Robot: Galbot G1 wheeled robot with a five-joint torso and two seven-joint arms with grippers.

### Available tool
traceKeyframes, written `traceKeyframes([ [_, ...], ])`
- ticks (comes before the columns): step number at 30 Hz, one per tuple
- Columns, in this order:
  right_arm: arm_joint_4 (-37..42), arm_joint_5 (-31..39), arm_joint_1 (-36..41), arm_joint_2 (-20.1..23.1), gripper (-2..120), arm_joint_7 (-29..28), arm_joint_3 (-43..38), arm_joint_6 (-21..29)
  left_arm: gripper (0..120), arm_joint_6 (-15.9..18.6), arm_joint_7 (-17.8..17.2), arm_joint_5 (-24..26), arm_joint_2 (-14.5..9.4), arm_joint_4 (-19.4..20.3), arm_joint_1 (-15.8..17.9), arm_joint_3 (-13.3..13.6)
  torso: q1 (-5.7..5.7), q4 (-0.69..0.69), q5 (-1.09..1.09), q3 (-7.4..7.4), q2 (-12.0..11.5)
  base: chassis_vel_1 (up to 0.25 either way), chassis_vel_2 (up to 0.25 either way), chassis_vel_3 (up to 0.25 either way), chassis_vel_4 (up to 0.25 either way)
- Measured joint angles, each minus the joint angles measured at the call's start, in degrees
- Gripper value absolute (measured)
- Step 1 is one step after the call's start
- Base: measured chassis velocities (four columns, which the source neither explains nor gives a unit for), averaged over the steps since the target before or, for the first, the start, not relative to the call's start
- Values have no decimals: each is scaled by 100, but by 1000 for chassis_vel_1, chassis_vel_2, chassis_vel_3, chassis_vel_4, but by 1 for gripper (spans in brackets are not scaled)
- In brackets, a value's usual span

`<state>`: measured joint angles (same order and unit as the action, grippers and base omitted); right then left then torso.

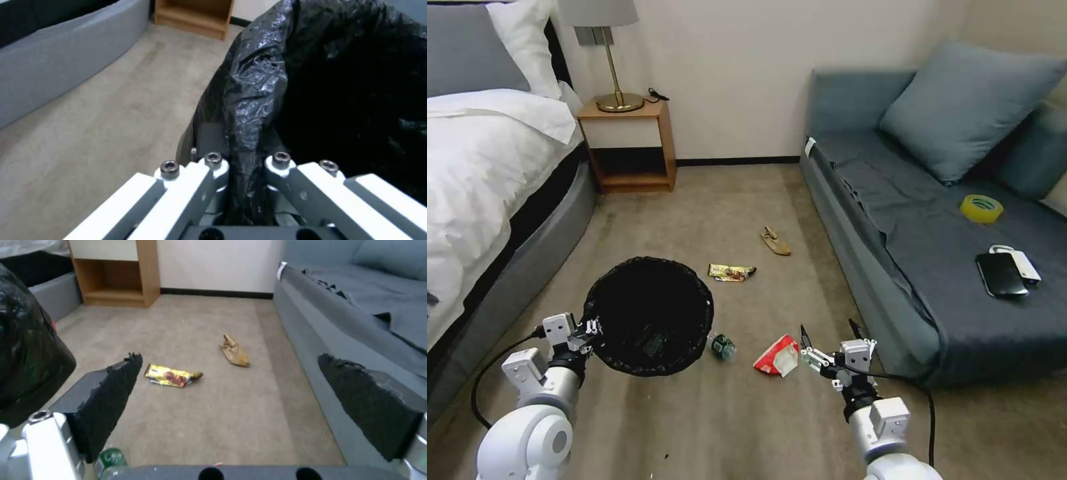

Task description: Pick up the trash bin, then pick up the garbage on the floor and place it into the trash bin.

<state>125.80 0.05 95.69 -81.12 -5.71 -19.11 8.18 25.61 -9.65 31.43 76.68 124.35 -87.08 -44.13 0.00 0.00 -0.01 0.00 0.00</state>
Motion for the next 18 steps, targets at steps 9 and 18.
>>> traceKeyframes([
  [9,-290,-7,-185,41,100,-79,263,-18,4,-34,68,1,2,-1,-31,-41,0,0,0,1,0,-124,121,136,-136],
  [18,-1201,597,-982,377,100,-794,1053,458,4,-152,280,-194,-9,-20,-32,-72,0,0,0,0,0,-8,14,6,-13],
])
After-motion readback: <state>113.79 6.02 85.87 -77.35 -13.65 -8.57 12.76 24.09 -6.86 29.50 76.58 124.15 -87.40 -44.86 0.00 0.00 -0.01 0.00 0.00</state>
